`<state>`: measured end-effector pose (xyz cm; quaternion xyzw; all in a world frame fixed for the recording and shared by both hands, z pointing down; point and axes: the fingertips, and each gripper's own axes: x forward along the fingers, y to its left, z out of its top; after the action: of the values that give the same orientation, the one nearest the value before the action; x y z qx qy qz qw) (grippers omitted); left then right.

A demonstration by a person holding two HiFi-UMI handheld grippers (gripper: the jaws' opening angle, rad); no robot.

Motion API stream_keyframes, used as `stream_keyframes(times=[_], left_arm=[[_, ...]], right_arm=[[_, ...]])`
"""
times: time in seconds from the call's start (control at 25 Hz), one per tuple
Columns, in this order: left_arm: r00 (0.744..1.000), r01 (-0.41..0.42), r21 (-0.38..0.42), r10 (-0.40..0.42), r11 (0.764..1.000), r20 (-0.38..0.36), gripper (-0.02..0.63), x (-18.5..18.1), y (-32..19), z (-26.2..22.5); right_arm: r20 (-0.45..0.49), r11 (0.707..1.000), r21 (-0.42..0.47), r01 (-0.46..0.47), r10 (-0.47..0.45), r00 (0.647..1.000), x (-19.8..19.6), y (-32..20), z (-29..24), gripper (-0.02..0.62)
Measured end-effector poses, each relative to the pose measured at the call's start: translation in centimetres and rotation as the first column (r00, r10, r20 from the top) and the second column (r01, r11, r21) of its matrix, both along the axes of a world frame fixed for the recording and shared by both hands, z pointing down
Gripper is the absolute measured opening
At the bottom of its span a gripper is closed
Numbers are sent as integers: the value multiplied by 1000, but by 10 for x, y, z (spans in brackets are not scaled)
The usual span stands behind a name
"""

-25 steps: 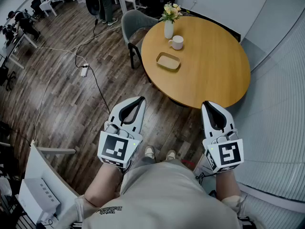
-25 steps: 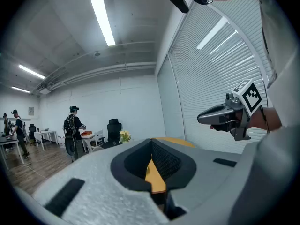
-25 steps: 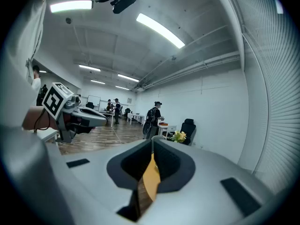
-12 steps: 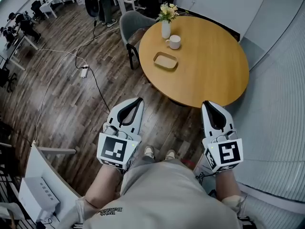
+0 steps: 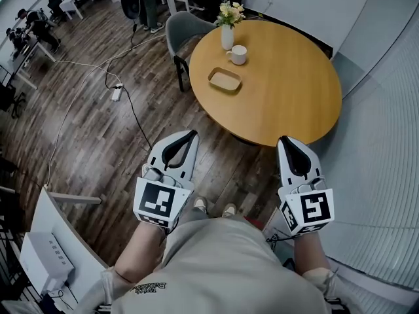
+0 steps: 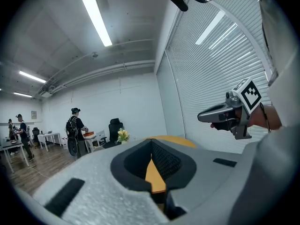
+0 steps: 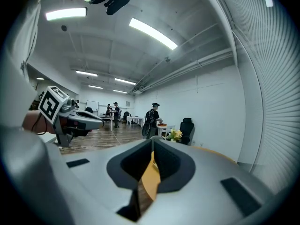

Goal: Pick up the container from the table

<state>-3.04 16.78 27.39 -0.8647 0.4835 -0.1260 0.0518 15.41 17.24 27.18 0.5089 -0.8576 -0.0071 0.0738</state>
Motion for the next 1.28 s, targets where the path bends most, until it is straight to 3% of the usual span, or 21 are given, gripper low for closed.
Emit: stream_keyframes(times=[0.68, 1.28], left_arm=[[1000, 23, -26, -22, 999, 18, 21, 22, 2, 13], [1000, 7, -20, -7, 1000, 9, 21, 6, -70, 23]], right_arm=[[29, 999, -27, 31, -30, 999, 21, -3, 14, 37], [9, 998, -31, 46, -46, 999, -3, -70, 24, 37]])
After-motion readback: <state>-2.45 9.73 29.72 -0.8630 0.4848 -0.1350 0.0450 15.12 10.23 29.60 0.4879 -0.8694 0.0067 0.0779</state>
